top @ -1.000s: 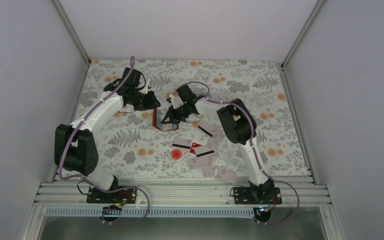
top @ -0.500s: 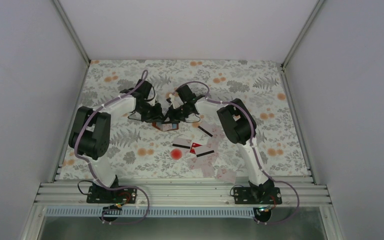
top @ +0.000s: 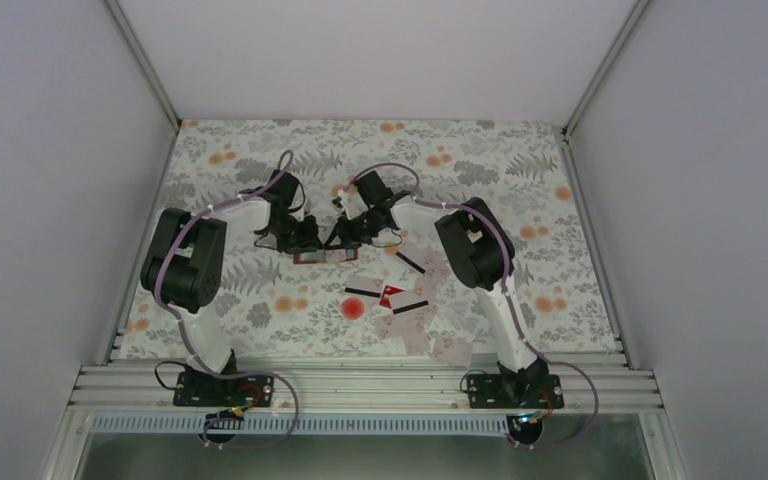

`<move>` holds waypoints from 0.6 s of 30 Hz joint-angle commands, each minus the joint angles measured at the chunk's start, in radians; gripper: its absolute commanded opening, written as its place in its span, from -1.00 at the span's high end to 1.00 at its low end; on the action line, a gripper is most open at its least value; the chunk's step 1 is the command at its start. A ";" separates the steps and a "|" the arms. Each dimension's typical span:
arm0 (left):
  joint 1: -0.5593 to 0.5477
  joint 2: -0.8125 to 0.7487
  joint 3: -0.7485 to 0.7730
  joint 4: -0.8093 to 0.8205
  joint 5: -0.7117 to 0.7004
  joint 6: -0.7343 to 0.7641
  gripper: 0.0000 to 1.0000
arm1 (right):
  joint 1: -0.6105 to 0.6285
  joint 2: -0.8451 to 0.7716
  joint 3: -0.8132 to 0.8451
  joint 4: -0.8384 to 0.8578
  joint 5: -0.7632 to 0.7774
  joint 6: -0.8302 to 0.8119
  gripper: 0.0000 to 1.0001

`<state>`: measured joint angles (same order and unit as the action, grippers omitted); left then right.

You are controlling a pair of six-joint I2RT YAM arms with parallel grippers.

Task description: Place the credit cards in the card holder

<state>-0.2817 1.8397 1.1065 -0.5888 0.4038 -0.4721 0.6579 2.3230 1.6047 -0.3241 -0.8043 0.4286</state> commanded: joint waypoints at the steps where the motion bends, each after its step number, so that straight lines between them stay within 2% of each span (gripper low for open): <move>1: 0.038 0.003 -0.048 0.153 0.120 0.004 0.66 | 0.008 -0.018 -0.046 -0.067 0.012 -0.074 0.93; 10: 0.119 0.027 -0.155 0.426 0.408 0.020 0.62 | -0.003 -0.034 -0.045 -0.064 -0.101 -0.110 0.93; 18: 0.163 0.058 -0.209 0.500 0.616 0.122 0.62 | -0.052 -0.028 -0.045 -0.018 -0.192 -0.095 0.93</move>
<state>-0.1383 1.8626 0.9142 -0.1646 0.8627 -0.4328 0.6346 2.3127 1.5703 -0.3550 -0.9207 0.3470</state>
